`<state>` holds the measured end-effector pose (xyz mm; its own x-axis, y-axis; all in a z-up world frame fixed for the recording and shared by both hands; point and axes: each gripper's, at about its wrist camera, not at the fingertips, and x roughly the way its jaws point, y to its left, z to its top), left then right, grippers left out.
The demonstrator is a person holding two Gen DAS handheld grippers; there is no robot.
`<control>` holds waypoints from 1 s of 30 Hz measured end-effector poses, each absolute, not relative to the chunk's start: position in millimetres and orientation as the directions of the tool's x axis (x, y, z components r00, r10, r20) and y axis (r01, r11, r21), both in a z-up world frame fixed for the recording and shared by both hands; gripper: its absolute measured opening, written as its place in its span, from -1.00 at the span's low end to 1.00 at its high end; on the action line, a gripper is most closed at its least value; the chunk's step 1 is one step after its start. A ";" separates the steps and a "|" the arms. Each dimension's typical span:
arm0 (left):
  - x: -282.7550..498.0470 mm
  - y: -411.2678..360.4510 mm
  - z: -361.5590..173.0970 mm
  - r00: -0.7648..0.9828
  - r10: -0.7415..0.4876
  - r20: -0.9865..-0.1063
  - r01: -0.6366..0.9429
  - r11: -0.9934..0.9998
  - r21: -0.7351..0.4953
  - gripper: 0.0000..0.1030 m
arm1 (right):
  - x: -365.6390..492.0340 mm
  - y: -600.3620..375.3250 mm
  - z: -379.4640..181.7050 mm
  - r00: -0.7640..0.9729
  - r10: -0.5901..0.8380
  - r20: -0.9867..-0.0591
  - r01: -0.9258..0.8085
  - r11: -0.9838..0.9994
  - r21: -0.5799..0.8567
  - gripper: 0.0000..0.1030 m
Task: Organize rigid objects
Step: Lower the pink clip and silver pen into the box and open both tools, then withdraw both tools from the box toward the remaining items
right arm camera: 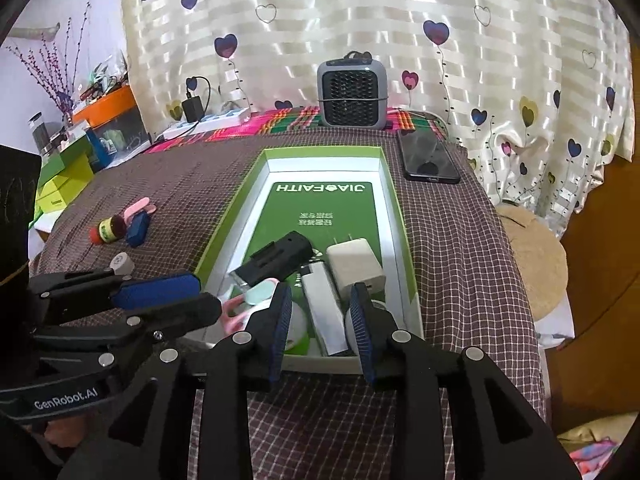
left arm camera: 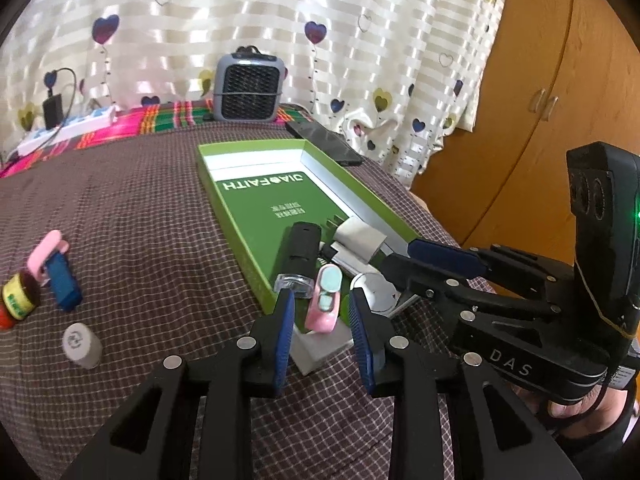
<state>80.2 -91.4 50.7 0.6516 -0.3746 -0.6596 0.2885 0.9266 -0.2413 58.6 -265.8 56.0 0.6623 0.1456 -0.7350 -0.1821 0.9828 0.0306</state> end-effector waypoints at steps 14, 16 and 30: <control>54.1 -59.3 59.1 0.692 -0.310 -0.652 0.220 0.951 -0.218 -0.48 | 35.8 -223.4 68.6 0.667 0.201 -0.717 -0.272 0.962 0.017 -0.29; 51.4 -54.9 59.1 0.695 -0.304 -0.652 0.211 0.952 -0.220 -0.47 | 33.9 -219.3 70.0 0.668 0.205 -0.715 -0.280 0.960 0.014 -0.29; 36.9 -28.4 54.5 0.710 -0.257 -0.656 0.144 0.964 -0.222 -0.47 | 26.7 -196.7 67.6 0.649 0.247 -0.719 -0.337 0.941 0.019 -0.29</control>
